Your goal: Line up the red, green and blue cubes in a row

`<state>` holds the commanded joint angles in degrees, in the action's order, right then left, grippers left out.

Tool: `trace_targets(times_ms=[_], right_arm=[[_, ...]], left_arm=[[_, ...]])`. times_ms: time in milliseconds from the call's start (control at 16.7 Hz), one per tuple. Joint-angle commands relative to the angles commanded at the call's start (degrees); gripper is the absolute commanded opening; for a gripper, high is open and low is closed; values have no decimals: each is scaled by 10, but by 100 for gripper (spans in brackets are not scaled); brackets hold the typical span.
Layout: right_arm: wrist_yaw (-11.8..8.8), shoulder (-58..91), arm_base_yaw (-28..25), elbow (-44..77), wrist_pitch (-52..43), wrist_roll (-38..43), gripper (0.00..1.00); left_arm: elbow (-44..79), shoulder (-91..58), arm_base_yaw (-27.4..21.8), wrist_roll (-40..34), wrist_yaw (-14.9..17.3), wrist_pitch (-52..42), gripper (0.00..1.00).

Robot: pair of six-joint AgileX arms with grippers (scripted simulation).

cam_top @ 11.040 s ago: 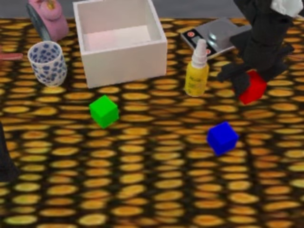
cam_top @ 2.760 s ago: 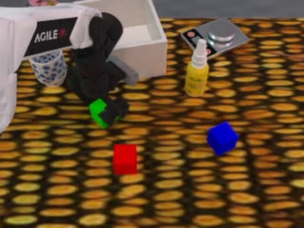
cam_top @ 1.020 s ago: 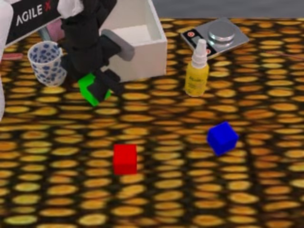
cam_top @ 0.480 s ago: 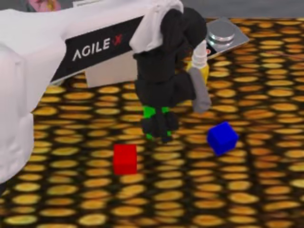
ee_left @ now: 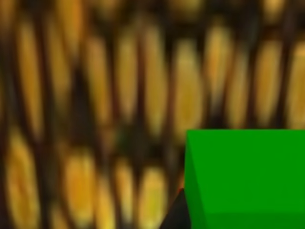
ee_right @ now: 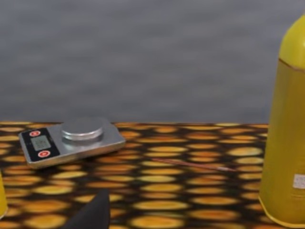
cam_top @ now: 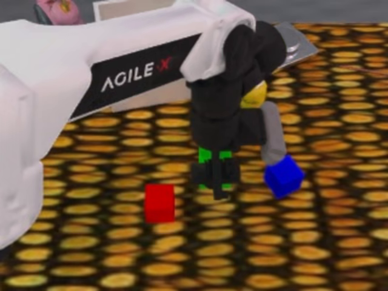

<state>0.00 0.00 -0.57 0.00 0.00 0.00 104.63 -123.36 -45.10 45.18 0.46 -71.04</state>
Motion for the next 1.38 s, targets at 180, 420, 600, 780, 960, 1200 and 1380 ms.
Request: trace_targets(times_ms=[180, 420, 600, 780, 960, 1200, 1380], right_arm=[[0, 0, 0, 0, 0, 0, 100], [0, 0, 0, 0, 0, 0, 100], [0, 0, 0, 0, 0, 0, 100], [0, 0, 0, 0, 0, 0, 100], [0, 0, 0, 0, 0, 0, 100], [0, 0, 0, 0, 0, 0, 100], [0, 0, 0, 0, 0, 0, 100]], left_arm=[[-33, -10, 2, -3, 0, 42, 0], [-91, -30, -1, 0, 0, 126, 0], [-101, -35, -2, 0, 0, 137, 0], [-101, -35, -2, 0, 0, 137, 8], [-101, -35, -2, 0, 0, 137, 30], [-101, -35, -2, 0, 0, 137, 60], [-101, -35, -2, 0, 0, 137, 83]])
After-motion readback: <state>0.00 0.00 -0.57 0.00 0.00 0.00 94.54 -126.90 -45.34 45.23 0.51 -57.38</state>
